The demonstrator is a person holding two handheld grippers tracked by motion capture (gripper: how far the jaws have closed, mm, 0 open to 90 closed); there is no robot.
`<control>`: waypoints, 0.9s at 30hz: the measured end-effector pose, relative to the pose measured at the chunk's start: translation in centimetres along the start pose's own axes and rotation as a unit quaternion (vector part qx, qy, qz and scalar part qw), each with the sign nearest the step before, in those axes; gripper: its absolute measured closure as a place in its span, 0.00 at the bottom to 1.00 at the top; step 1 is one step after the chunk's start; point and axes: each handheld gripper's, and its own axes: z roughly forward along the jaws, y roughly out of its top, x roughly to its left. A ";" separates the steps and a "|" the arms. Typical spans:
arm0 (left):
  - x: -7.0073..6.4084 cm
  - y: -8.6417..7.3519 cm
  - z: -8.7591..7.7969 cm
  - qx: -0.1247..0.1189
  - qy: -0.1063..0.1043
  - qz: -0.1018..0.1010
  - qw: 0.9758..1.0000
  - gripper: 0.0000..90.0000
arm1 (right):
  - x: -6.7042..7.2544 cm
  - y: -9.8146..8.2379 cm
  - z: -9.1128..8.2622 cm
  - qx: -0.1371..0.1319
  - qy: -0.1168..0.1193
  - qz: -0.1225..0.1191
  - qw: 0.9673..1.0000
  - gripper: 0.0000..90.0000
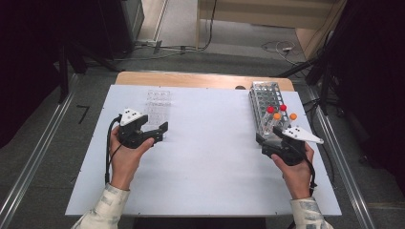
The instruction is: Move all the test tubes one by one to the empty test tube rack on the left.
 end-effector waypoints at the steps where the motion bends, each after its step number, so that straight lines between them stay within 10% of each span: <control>1: 0.0 0.0 -0.2 -0.001 0.001 0.000 1.000 0.23 | -0.2 0.0 0.0 -0.001 -0.004 0.001 1.000 0.29; 27: -0.5 -0.1 -0.4 -0.005 -0.001 0.006 1.000 0.24 | -2.5 -1.1 2.8 0.003 -0.062 0.005 0.998 0.72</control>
